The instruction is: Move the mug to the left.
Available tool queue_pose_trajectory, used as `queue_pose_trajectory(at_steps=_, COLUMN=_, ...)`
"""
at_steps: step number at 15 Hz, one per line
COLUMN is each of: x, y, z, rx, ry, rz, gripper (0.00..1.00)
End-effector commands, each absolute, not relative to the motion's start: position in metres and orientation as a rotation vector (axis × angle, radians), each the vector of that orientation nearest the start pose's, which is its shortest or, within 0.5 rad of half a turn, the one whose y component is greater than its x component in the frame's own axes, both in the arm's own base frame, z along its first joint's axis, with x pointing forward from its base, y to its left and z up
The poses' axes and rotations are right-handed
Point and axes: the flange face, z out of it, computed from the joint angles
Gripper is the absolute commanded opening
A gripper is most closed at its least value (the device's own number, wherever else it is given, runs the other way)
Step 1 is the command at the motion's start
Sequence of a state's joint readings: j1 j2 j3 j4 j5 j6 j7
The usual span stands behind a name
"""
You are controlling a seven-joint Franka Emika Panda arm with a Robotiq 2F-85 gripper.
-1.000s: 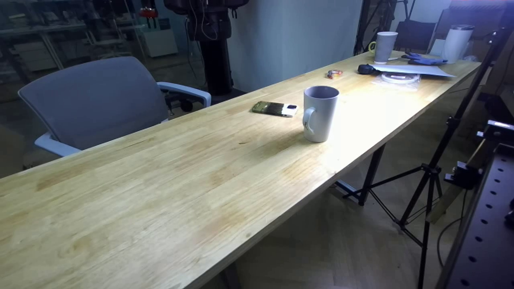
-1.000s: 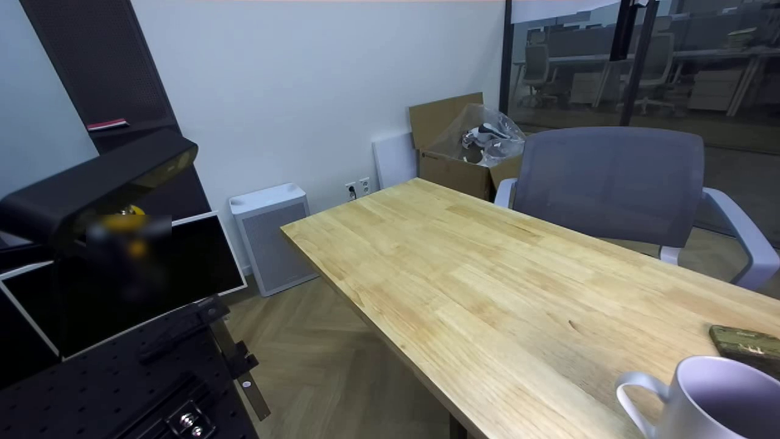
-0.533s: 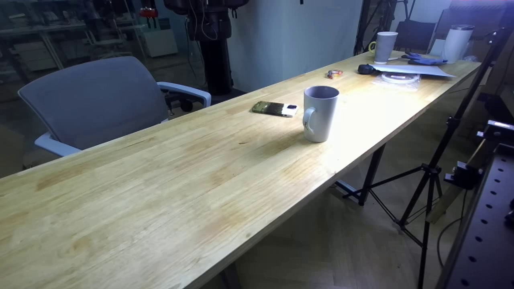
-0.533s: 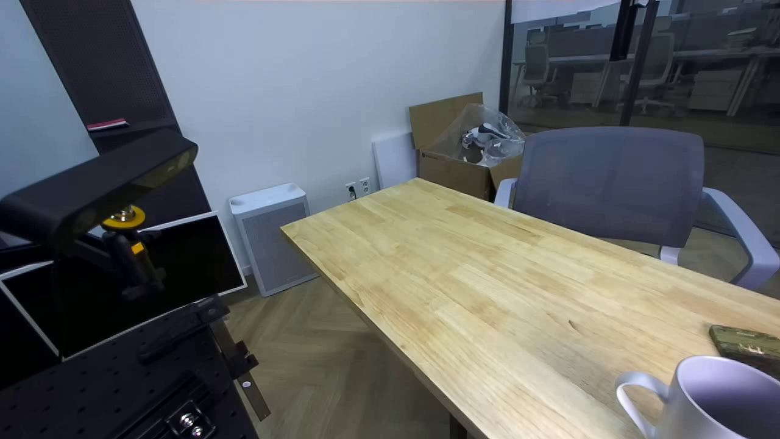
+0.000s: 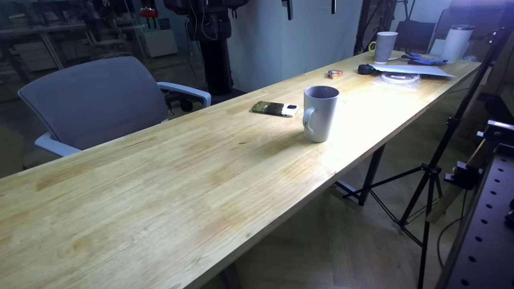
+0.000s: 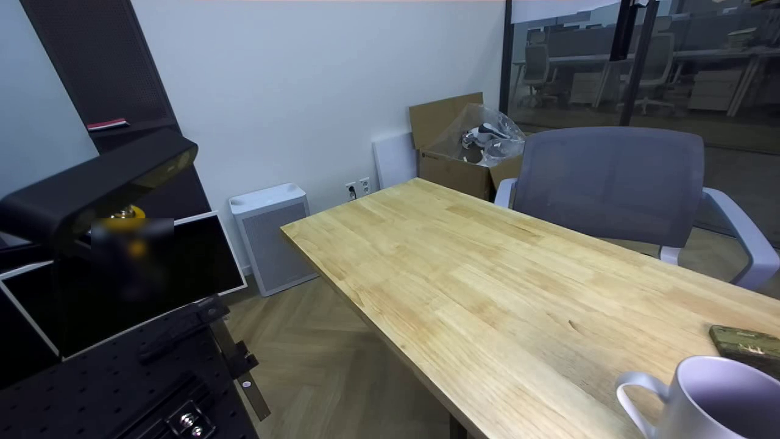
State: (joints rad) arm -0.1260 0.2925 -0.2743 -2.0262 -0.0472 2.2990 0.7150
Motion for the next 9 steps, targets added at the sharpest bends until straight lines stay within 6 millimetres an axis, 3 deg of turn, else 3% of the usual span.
queue_pose_trajectory(at_steps=1, x=0.556, y=-0.216, z=0.302, rx=-2.764, ry=1.772, rz=-0.041, gripper=1.0)
queue_pose_trajectory(at_steps=9, x=0.557, y=-0.2, z=0.277, rx=-2.736, ry=1.835, rz=-0.019, gripper=1.0)
